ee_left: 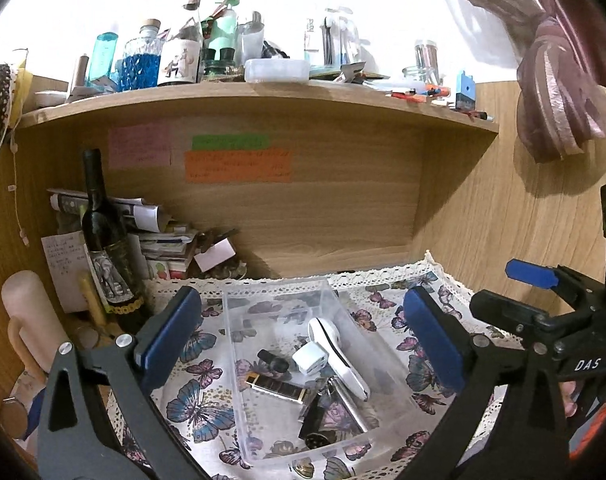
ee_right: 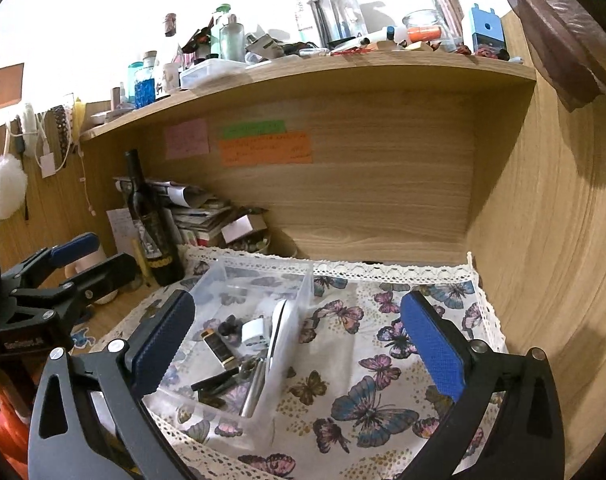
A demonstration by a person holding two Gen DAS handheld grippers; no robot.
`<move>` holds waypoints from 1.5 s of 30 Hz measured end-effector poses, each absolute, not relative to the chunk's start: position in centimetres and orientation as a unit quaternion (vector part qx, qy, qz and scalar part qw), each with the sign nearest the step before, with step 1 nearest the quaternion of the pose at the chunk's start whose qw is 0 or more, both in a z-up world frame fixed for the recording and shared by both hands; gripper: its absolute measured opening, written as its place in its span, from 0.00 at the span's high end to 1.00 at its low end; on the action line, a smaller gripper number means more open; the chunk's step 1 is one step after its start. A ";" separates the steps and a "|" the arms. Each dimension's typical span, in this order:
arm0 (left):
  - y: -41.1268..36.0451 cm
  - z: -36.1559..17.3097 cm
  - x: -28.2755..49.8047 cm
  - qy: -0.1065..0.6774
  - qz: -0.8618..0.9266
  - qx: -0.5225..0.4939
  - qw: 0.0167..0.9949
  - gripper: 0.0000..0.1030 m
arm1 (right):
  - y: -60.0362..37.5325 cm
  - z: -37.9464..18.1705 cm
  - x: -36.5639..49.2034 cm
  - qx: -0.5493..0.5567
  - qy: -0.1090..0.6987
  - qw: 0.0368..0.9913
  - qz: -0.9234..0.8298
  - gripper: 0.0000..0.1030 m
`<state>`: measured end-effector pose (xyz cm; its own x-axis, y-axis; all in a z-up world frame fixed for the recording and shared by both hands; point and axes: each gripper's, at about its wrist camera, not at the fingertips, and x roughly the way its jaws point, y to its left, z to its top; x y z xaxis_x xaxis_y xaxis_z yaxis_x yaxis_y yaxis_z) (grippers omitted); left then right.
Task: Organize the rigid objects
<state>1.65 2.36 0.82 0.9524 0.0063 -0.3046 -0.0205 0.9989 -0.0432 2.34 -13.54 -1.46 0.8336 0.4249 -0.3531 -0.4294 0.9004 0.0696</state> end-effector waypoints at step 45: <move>2.0 0.6 1.6 0.148 -0.007 -0.022 0.989 0.00 | -13.3 -1.0 1.6 -0.015 0.162 0.966 0.203 0.00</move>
<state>1.62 2.01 0.56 0.9564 -0.0198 -0.2915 0.0067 0.9989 -0.0459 1.63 -13.26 -0.96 0.8651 0.3874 -0.3186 -0.3974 0.9169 0.0360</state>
